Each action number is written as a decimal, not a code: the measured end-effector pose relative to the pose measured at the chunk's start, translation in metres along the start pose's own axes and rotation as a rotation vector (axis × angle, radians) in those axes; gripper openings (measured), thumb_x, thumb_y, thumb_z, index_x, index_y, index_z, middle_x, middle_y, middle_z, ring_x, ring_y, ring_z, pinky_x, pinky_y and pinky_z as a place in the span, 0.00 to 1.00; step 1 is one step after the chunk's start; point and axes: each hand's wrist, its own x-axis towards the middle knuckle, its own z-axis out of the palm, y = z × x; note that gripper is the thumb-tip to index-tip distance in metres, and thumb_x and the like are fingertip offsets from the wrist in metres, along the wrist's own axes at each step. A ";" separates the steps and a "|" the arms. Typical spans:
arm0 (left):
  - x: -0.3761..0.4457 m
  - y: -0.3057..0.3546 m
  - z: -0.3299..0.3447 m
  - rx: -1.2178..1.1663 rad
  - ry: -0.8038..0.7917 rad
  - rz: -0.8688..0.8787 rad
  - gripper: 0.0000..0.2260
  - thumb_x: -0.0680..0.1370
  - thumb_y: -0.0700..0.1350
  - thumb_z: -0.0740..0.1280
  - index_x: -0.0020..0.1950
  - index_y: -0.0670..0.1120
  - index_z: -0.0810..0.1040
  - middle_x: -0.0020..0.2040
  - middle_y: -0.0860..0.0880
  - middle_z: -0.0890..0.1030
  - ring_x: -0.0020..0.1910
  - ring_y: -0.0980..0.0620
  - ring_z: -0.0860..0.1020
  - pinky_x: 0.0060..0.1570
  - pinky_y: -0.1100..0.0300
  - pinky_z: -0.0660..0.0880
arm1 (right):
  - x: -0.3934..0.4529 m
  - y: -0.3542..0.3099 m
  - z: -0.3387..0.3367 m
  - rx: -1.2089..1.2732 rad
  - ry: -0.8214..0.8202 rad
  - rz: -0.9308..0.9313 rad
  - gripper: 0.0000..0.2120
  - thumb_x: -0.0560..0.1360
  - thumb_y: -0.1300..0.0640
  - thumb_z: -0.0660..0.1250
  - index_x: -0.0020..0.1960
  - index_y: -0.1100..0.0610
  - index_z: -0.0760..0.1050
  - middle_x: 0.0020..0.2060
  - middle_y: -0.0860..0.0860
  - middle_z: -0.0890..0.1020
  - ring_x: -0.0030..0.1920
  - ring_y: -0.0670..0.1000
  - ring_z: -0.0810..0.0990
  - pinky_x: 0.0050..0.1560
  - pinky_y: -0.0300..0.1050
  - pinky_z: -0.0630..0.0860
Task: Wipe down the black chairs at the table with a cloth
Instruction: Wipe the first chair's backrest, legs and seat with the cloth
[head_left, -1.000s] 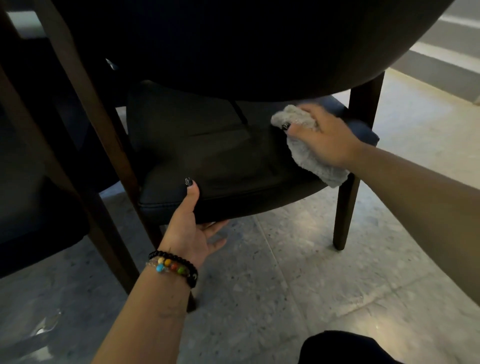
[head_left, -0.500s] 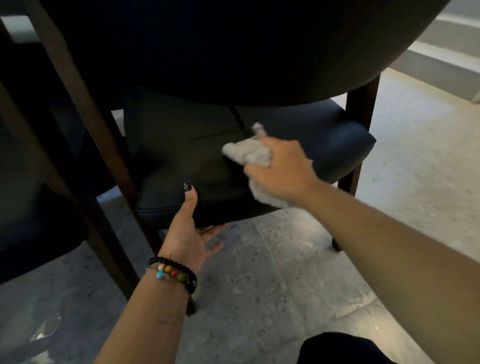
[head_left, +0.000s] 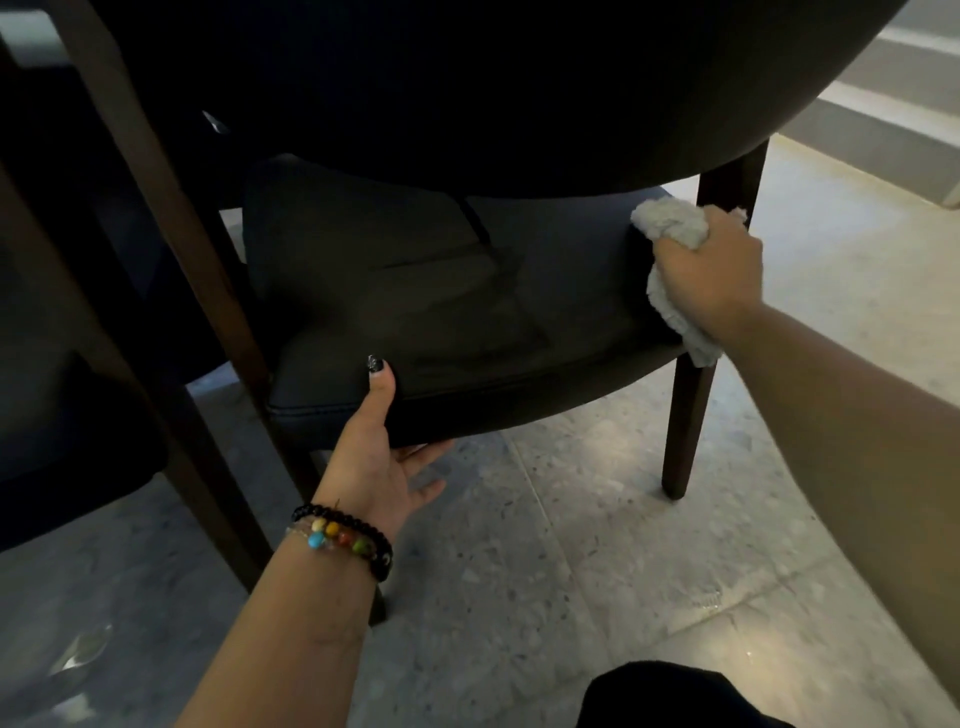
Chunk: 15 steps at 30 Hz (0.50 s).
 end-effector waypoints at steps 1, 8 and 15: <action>0.001 0.000 0.000 0.000 0.004 0.002 0.29 0.71 0.65 0.67 0.66 0.52 0.70 0.59 0.47 0.79 0.55 0.45 0.81 0.63 0.37 0.64 | -0.003 -0.008 0.005 -0.005 0.017 -0.010 0.11 0.76 0.52 0.62 0.51 0.58 0.75 0.46 0.58 0.79 0.51 0.62 0.78 0.48 0.52 0.72; 0.001 -0.002 0.003 -0.005 0.003 0.016 0.26 0.73 0.64 0.66 0.65 0.52 0.73 0.58 0.48 0.80 0.55 0.45 0.80 0.57 0.41 0.65 | -0.076 -0.108 0.053 0.067 -0.101 -0.349 0.16 0.77 0.50 0.63 0.62 0.56 0.75 0.53 0.56 0.81 0.54 0.60 0.79 0.48 0.48 0.70; 0.000 -0.005 0.003 0.038 0.027 0.059 0.21 0.71 0.68 0.65 0.56 0.56 0.74 0.55 0.51 0.82 0.52 0.47 0.82 0.60 0.40 0.64 | -0.083 -0.107 0.041 0.108 -0.329 -0.641 0.20 0.73 0.50 0.62 0.63 0.52 0.77 0.54 0.49 0.82 0.55 0.49 0.80 0.56 0.40 0.74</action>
